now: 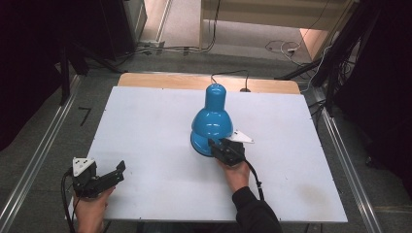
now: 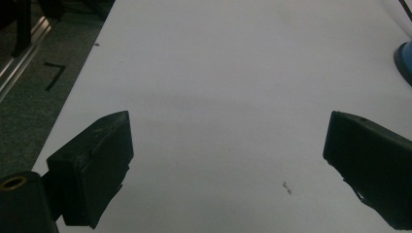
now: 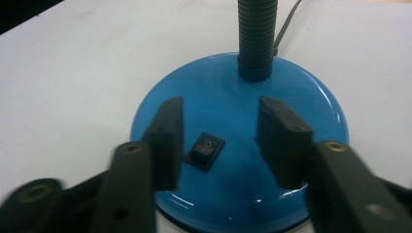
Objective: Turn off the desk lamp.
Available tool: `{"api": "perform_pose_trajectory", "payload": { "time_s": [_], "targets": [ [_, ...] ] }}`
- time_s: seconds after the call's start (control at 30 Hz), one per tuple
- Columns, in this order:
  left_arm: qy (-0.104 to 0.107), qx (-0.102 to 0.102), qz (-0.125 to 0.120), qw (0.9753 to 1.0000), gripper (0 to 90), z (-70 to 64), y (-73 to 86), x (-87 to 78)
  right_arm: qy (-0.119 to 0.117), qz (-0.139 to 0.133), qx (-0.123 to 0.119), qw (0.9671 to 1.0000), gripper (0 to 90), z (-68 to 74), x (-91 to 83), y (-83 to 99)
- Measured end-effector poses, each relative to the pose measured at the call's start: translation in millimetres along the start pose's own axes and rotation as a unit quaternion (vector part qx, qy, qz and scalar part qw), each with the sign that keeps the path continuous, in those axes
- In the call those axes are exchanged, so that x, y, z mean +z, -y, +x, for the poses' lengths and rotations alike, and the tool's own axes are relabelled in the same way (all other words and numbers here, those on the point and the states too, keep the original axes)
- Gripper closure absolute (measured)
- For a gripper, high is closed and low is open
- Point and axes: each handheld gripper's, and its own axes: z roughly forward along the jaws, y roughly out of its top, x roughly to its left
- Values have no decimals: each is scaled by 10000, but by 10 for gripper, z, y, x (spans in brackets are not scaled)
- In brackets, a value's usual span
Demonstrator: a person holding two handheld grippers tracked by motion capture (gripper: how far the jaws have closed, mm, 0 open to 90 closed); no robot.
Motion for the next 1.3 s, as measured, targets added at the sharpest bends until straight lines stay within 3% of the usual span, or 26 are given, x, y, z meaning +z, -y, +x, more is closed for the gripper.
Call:
{"api": "perform_pose_trajectory", "payload": {
  "time_s": [0.17,0.6,1.3],
  "targets": [
    [2,12,3,10000,48,-7,0,2,23,53,-13,10000,344,-66,-71,-21],
    [-7,49,6,10000,48,-22,0,9,243,85,-54,9997,287,-404,-314,3],
    [-7,63,25,10000,48,-34,1,16,497,63,-67,9987,258,-712,-609,107]
  ]
}}
